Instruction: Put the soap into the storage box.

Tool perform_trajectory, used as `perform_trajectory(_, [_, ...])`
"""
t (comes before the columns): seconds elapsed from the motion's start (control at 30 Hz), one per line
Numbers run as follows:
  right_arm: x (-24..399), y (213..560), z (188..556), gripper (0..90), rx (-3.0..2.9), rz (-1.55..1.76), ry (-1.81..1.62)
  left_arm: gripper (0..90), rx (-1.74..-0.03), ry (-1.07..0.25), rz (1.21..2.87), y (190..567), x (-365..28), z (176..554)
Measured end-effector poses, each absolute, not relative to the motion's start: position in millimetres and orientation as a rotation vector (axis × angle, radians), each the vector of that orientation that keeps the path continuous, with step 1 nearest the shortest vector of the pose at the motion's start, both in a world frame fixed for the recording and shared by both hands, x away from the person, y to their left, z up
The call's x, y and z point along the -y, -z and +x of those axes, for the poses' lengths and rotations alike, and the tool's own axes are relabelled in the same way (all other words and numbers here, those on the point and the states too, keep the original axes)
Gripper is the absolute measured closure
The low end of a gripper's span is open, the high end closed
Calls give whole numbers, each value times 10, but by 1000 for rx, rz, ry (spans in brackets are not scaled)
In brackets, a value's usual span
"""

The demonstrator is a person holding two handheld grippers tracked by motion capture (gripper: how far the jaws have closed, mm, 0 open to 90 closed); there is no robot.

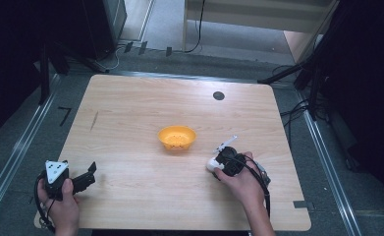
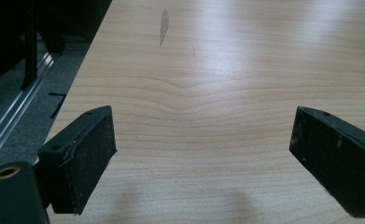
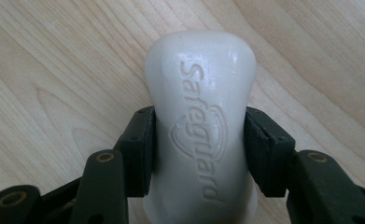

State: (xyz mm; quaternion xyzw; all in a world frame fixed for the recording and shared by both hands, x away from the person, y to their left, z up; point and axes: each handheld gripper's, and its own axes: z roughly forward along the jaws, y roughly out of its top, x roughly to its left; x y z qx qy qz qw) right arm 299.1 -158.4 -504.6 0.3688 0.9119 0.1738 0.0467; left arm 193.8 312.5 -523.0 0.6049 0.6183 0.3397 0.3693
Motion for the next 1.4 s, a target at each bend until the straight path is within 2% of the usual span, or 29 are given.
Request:
perform_trajectory(0.6, [1669,4794,3114,503,-2874,1017,-573,73,-1587,-875,1556,5231,-3124,1939])
perform_trajectory(1.4, [1371,4466,3367,502,-2903,615,-642,73,-1588,-868,1553,5231,-3127,1941])
